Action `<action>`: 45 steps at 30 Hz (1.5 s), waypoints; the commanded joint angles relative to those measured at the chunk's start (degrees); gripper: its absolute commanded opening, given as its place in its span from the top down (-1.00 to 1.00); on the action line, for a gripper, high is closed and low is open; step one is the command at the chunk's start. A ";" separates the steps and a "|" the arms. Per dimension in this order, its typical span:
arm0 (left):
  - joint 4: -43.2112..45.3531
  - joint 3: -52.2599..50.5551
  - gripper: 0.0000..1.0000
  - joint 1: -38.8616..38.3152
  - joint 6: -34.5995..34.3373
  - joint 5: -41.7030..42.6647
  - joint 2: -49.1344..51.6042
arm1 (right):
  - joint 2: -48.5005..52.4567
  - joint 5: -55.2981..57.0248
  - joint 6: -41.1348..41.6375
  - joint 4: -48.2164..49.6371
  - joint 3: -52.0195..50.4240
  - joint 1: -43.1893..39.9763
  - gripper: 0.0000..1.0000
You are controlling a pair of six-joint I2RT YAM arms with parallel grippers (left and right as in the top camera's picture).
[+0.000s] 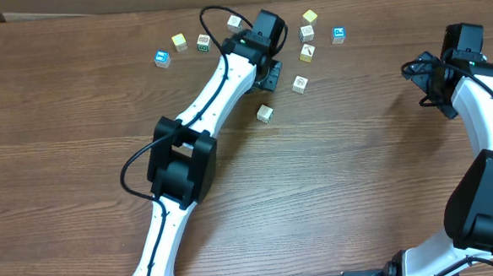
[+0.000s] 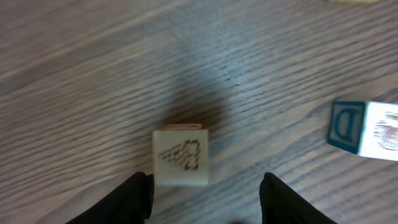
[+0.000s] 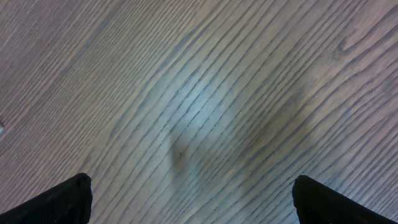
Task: Form a horizontal line
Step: 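Lower and close the left gripper on the grape-picture block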
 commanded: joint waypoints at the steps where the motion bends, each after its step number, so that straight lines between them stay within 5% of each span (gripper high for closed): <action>1: 1.14 -0.31 -0.08 0.11 1.36 -0.24 2.10 | -0.90 0.63 -0.26 0.13 0.74 0.02 -1.00; 10: 2.10 -0.31 -0.11 0.00 1.31 -2.29 2.54 | -0.90 0.63 -0.26 0.13 0.74 0.02 -1.00; 20: 2.75 -0.31 0.23 0.02 0.66 -2.34 4.37 | -0.90 0.63 -0.26 0.13 0.74 0.02 -1.00; 32: 3.85 -0.28 0.01 0.07 0.68 -2.99 4.61 | -0.90 0.63 -0.26 0.15 0.74 0.02 -1.00; 36: 4.96 -0.28 0.25 0.07 0.70 -2.99 4.61 | -0.90 0.63 -0.26 0.15 0.74 0.02 -1.00; 45: 5.70 -0.28 0.18 0.07 0.70 -2.99 4.59 | -0.90 0.63 -0.26 0.13 0.74 0.02 -1.00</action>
